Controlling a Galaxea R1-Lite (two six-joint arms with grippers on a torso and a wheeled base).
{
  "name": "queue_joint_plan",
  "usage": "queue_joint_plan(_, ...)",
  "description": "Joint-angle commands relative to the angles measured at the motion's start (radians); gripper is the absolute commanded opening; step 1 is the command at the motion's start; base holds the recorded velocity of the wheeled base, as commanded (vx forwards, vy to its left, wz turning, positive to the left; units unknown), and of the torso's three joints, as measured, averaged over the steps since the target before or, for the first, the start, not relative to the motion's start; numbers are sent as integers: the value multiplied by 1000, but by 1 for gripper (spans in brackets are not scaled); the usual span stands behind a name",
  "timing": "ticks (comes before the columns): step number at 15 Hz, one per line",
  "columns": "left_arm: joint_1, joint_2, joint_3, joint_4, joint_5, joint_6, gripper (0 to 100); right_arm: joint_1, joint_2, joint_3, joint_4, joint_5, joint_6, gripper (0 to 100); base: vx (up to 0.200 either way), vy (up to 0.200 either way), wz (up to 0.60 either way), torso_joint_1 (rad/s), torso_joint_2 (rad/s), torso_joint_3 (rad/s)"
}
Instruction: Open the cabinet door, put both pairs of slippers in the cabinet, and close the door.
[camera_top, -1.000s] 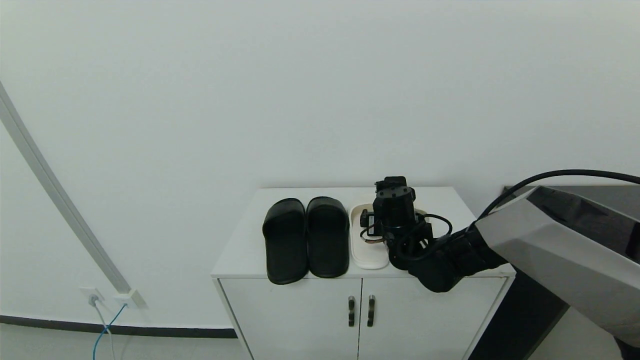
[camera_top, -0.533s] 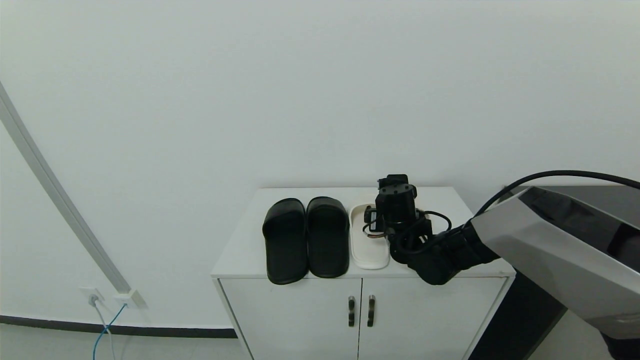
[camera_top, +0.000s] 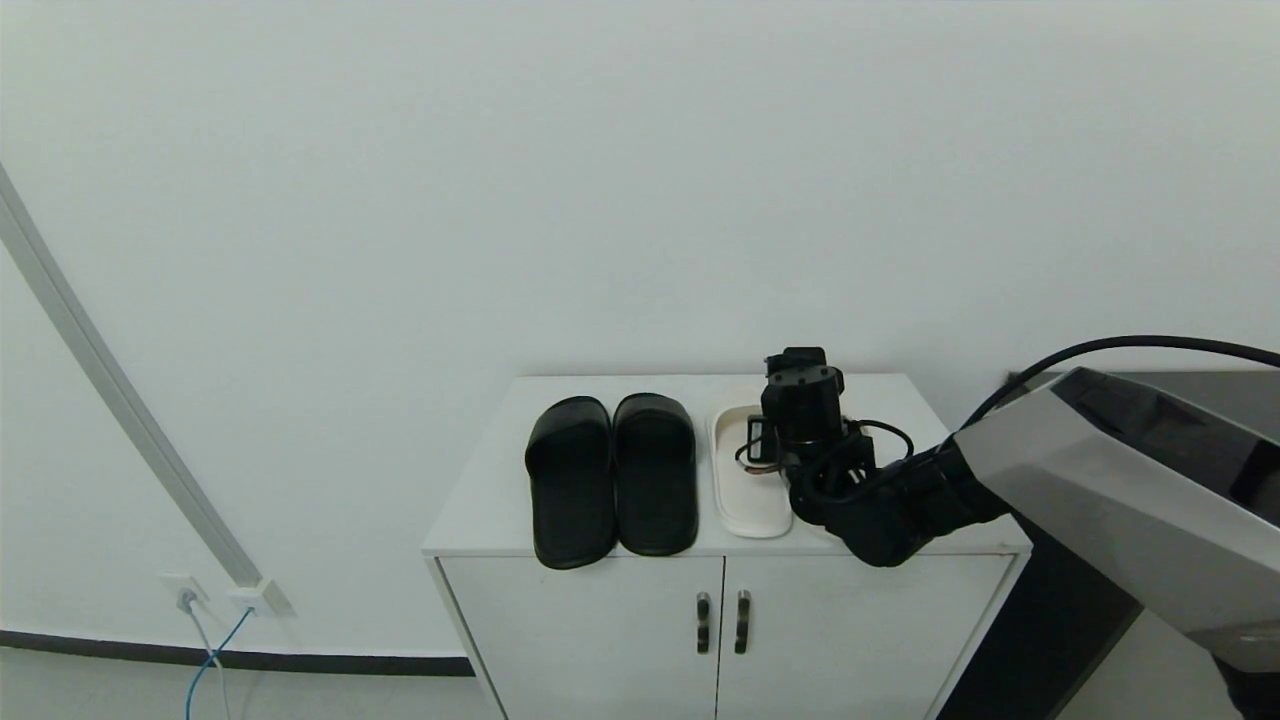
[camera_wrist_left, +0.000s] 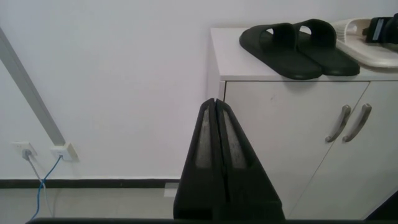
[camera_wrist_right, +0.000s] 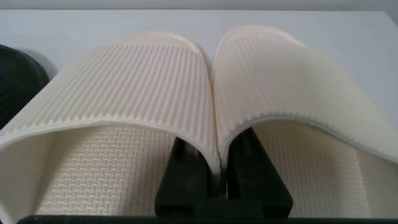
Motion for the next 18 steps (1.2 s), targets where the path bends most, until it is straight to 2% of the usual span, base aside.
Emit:
queue_joint_plan(1, 0, 0, 0, -1, 1, 0, 0, 18, -114, 83, -1, 14, -9, 0, 0, 0, 0, 0, 0, 0)
queue_joint_plan(5, 0, 0, 0, -1, 1, 0, 0, 94, -430, 377, 2, 173, -19, 0, 0, 0, 0, 0, 0, 0)
queue_joint_plan(7, 0, 0, 0, -1, 1, 0, 0, 143, -617, 560, 0, 348, -42, 0, 0, 0, 0, 0, 0, 0)
queue_joint_plan(9, 0, 0, 0, -1, 1, 0, 0, 173, -746, 686, 11, 529, -75, 0, 0, 0, 0, 0, 0, 0)
queue_joint_plan(11, 0, 0, 0, -1, 1, 1, 0, 195, -801, 761, 9, 626, -120, 0, 0, 0, 0, 0, 0, 0)
queue_joint_plan(15, 0, 0, 0, -1, 1, 1, 0, 193, -841, 902, -43, 747, -328, 0, 0, 0, 0, 0, 0, 0)
queue_joint_plan(18, 0, 0, 0, -1, -1, 1, 0, 193, -832, 907, -57, 765, -331, 0, 0, 0, 0, 0, 0, 0)
